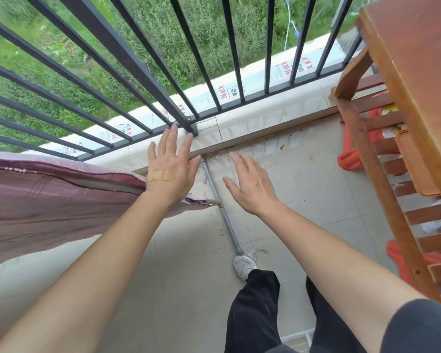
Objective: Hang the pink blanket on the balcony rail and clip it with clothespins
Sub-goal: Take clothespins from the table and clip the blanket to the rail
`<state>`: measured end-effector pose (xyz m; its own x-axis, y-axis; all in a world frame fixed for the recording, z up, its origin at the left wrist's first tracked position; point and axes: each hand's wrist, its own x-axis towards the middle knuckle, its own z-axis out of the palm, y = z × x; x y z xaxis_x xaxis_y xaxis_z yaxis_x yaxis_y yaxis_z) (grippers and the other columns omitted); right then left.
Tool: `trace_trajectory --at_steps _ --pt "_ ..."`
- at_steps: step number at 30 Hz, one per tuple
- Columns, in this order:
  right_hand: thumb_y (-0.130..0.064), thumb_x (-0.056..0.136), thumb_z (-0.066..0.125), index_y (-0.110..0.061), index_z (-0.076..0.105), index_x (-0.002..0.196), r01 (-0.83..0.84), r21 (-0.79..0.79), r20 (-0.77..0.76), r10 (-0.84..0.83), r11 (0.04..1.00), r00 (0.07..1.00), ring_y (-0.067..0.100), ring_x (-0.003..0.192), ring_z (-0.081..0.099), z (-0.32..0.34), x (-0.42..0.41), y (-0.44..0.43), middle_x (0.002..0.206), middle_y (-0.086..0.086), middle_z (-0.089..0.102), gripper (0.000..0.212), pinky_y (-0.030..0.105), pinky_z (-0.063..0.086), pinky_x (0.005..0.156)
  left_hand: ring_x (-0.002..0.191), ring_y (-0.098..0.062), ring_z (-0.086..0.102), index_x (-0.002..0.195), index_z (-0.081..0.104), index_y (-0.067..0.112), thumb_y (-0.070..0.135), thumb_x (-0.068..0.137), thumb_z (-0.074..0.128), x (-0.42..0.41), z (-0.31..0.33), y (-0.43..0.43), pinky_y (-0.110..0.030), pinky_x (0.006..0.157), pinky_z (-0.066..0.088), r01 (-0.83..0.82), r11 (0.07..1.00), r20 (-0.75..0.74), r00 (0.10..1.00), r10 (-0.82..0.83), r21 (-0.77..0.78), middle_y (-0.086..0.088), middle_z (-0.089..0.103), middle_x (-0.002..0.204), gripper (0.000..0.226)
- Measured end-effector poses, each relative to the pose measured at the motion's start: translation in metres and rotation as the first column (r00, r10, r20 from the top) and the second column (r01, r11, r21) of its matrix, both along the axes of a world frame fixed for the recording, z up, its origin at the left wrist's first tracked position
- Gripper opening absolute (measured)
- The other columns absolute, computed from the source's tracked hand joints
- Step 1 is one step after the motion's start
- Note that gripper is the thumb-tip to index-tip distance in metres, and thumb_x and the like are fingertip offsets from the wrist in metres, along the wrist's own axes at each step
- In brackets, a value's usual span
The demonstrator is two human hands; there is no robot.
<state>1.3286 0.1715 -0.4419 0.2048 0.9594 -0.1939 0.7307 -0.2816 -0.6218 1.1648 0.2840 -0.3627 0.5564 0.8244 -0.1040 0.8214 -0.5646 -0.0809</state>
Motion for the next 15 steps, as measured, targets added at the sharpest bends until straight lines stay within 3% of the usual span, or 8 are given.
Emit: trace_trajectory --at_steps 3,6,9,12,15 --pt "-0.051 0.099 0.039 -0.016 0.022 0.156 0.093 0.021 0.193 -0.095 0.995 0.977 0.034 0.147 0.020 0.005 0.049 -0.032 0.163 0.017 0.012 0.068 0.047 0.018 0.119 0.144 -0.037 0.025 0.147 0.040 0.014 0.046 0.099 0.040 0.030 -0.006 -0.023 -0.059 0.113 0.023 -0.012 0.999 0.101 0.995 0.009 0.031 -0.020 0.026 0.157 0.058" --pt "-0.056 0.097 0.037 -0.018 0.015 0.158 0.196 -0.005 0.333 -0.184 0.981 0.925 0.035 0.152 0.000 0.011 0.108 -0.077 0.164 0.018 -0.004 0.075 0.052 0.002 0.122 0.146 -0.036 0.019 0.149 0.035 0.014 0.052 0.097 0.032 0.070 -0.018 -0.053 -0.061 0.113 0.020 -0.017 0.998 0.090 0.996 0.021 -0.054 -0.019 0.022 0.159 0.064" --pt "-0.061 0.095 0.036 -0.020 0.006 0.158 0.318 -0.025 0.444 -0.275 0.948 0.853 0.035 0.151 -0.011 0.026 0.173 -0.129 0.163 0.018 -0.014 0.081 0.055 -0.004 0.121 0.148 -0.036 0.013 0.151 0.032 0.015 0.058 0.095 0.028 0.123 -0.029 -0.086 -0.061 0.114 0.015 0.045 0.992 0.071 0.997 -0.037 -0.116 -0.019 0.018 0.159 0.071" --pt "-0.061 0.094 0.038 -0.022 0.004 0.158 0.477 -0.019 0.494 -0.406 0.879 0.769 0.037 0.151 -0.010 0.040 0.233 -0.185 0.163 0.018 -0.015 0.083 0.055 -0.007 0.120 0.149 -0.036 0.008 0.153 0.027 0.017 0.061 0.093 0.027 0.194 -0.030 -0.123 -0.061 0.116 0.009 0.165 0.974 0.082 0.985 -0.153 -0.156 -0.018 0.013 0.161 0.074" --pt "-0.058 0.095 0.041 -0.022 0.006 0.158 0.660 -0.008 0.503 -0.567 0.751 0.652 0.038 0.151 -0.007 0.048 0.283 -0.246 0.163 0.019 -0.011 0.080 0.054 -0.005 0.119 0.150 -0.034 0.001 0.154 0.021 0.021 0.065 0.092 0.021 0.268 -0.029 -0.167 -0.058 0.118 0.004 0.316 0.926 0.089 0.949 -0.304 -0.206 -0.017 0.003 0.163 0.076"
